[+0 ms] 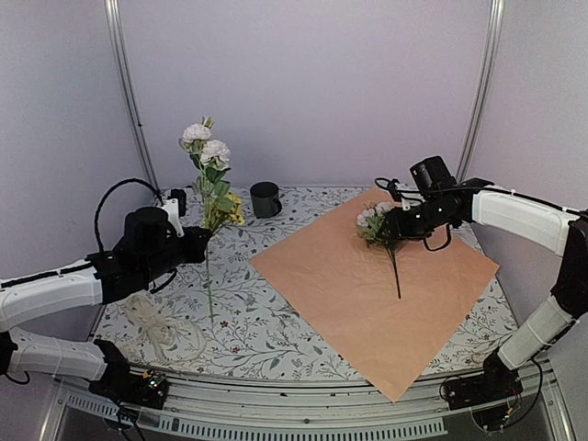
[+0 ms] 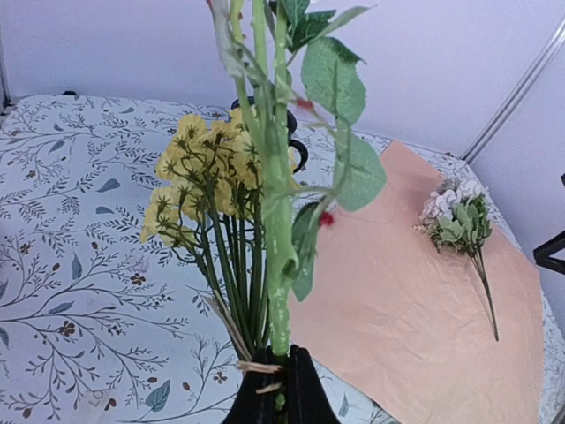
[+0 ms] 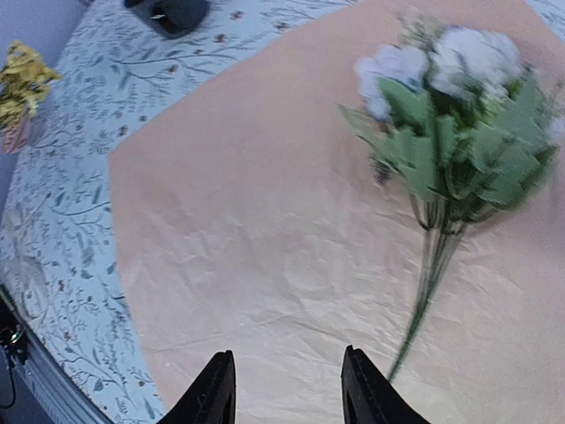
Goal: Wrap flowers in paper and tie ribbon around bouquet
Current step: Pass from the left arm to the right
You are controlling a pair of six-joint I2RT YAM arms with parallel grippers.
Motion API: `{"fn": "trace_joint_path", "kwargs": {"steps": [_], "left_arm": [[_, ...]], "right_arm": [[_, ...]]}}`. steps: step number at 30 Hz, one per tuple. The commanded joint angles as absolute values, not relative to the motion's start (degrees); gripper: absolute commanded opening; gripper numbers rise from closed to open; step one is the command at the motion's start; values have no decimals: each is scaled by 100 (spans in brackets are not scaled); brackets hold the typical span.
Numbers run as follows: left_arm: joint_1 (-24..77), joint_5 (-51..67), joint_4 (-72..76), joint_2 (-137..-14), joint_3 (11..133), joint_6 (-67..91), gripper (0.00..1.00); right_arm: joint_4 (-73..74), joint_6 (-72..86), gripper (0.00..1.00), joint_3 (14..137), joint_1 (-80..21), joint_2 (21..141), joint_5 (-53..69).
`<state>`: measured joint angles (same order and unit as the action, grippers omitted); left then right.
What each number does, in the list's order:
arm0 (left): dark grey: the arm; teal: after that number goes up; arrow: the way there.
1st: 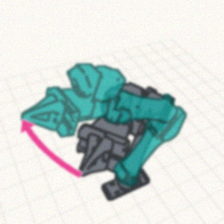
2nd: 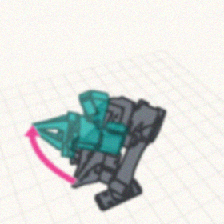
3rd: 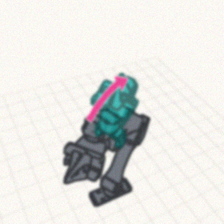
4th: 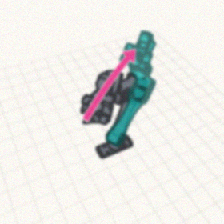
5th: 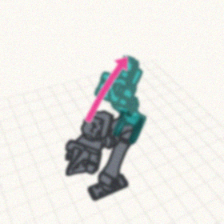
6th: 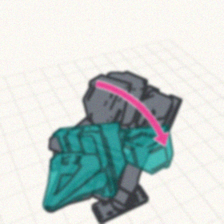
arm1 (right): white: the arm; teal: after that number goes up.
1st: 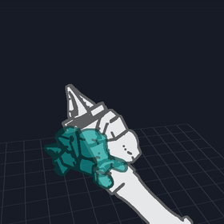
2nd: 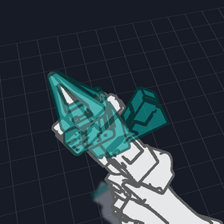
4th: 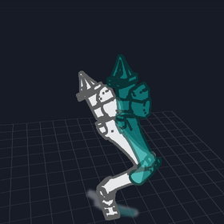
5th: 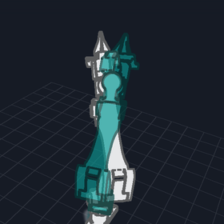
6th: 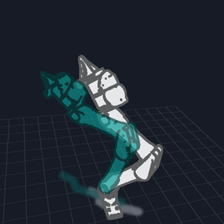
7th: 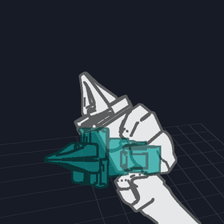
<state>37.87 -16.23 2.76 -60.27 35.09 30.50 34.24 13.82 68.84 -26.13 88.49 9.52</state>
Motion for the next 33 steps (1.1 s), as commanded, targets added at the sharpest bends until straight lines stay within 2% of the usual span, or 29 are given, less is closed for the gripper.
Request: {"fn": "trace_joint_path", "kwargs": {"steps": [1,3,6,10,15,20,22,23,27,28,29,30,33], "left_arm": [[4273,-1906,1114,-5777,3138,2615,0],[4519,-2143,1294,-5704,3019,2556,0],[4743,-2475,1314,-5691,2959,2566,0],[5049,-2786,1398,-5713,2882,2578,0],[5307,-2954,1550,-5803,2748,2610,0],[5383,-2962,1555,-5908,2677,2611,0],[5400,-2954,1562,-5924,2672,2566,0],[5409,-2949,1553,-5928,2664,2540,0],[5423,-3007,1466,-5920,2639,2579,0],[5423,-3014,1441,-5901,2618,2614,0],[5420,-3042,1419,-5878,2597,2661,0],[5425,-3080,1406,-5868,2555,2694,3],[5423,-3059,1258,-5825,2498,2864,32]], "right_arm": [[1544,1277,43,6727,-3274,8505,3205],[-56,1953,44,6510,-3569,8599,4165],[-1404,2873,48,7141,-4219,9302,4083],[-1301,3153,58,8929,-4849,10967,3794],[-1355,3894,77,10355,-4972,12345,3808],[-1421,4096,77,11612,-5206,13275,4117],[-1449,4198,70,11800,-5230,13576,4036],[-1497,4325,62,11840,-5237,13692,4018],[-1583,4556,12,11849,-5223,13820,3892],[-1582,4582,5,11841,-5229,13810,3874],[-1582,4593,0,11841,-5227,13795,3856],[-1582,4589,0,11840,-5228,13770,3844],[-1569,4566,0,11843,-5205,13733,3846]]}}
